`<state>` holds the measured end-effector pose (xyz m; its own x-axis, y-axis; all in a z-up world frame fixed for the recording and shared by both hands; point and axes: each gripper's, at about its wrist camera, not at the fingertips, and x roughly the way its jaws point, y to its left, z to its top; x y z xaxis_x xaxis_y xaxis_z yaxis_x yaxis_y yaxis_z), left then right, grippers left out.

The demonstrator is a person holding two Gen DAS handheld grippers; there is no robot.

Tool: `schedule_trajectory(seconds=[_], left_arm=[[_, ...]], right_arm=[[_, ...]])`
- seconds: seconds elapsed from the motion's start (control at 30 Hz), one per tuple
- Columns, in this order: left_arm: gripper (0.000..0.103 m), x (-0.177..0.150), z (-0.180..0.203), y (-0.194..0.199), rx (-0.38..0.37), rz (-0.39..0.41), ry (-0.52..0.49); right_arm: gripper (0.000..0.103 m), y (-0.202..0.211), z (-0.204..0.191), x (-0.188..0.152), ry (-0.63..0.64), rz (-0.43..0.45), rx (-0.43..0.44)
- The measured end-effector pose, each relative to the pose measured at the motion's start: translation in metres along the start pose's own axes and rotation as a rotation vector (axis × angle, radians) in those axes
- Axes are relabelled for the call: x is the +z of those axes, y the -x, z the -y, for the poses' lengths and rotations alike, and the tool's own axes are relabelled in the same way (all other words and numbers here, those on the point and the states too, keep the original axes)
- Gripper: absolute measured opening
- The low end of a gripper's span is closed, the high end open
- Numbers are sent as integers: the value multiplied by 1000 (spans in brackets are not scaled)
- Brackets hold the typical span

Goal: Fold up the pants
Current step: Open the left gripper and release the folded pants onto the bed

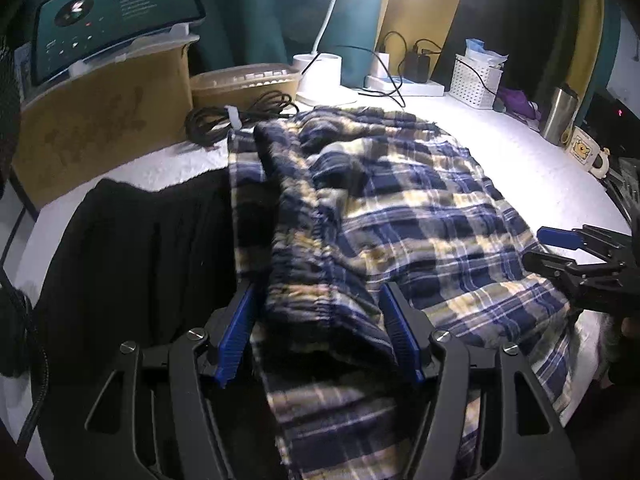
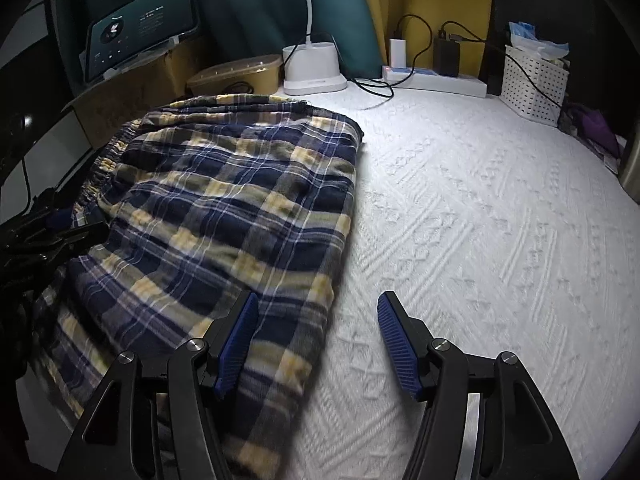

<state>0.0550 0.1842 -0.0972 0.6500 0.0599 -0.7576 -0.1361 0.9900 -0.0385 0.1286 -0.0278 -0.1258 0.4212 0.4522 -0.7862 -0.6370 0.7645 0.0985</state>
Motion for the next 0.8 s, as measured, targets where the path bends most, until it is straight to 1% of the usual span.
schedule_trajectory(seconds=[0.4, 0.5, 0.8], left_arm=[[64, -11, 1, 13, 43, 11, 4], [64, -10, 3, 23, 57, 33, 1], [64, -8, 25, 50, 31, 93, -32]], right_arm=[[64, 17, -1, -23, 6, -4, -18], [64, 22, 2, -26, -1, -5, -23], [64, 48, 11, -39, -26, 20, -41]])
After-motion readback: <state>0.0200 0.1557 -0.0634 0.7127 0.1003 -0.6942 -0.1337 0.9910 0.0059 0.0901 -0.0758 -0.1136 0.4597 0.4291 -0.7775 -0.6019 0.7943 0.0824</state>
